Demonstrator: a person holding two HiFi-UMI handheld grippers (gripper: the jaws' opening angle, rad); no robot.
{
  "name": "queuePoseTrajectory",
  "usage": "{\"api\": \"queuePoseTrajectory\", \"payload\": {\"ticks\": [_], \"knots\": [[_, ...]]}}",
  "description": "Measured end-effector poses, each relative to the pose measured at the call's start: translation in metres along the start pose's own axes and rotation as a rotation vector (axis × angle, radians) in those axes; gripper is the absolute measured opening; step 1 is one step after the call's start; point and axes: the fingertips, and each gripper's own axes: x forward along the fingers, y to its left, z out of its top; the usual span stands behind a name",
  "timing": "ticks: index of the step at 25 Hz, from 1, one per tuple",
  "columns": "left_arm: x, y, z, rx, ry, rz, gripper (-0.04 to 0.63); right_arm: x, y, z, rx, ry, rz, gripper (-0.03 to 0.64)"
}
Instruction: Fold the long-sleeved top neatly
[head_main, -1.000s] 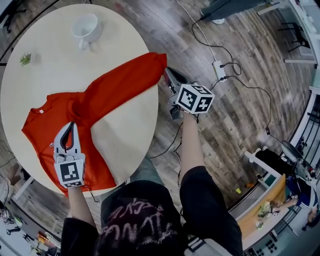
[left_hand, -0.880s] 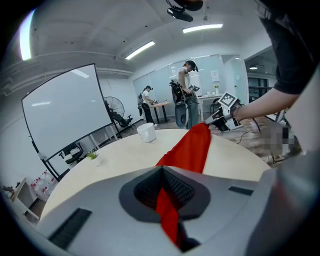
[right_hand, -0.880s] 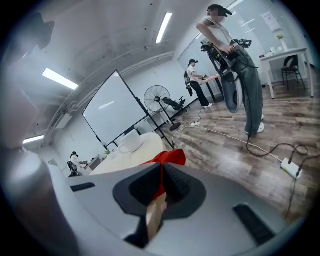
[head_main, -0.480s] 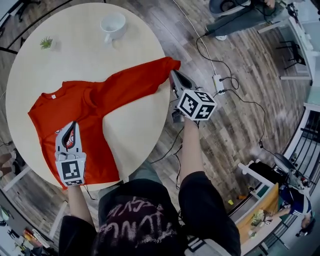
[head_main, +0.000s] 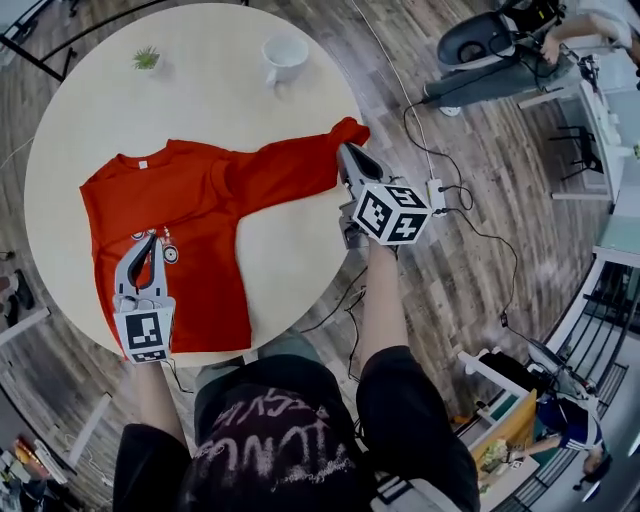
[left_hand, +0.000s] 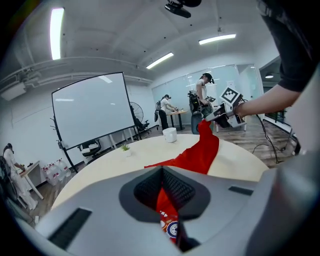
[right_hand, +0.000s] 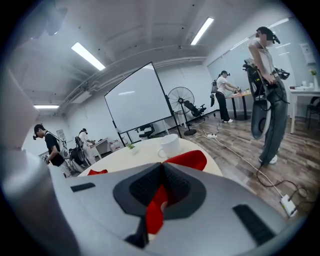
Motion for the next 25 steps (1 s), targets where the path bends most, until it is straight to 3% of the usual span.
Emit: {"api": "queuePoseTrajectory", "payload": {"ticks": [11,25], "knots": [[-0.049,0.063,-0.036,-0.112,-0.042,0.097,0.012,0.025,0.109,-0.003,-0.086,0.041,0.085,0.012],[-0.112,0.137,-0.088,-0.190,-0.062,0.168,0.012,0.052,0.251,-0.003,-0.204,0.076,0.164,0.011]]}}
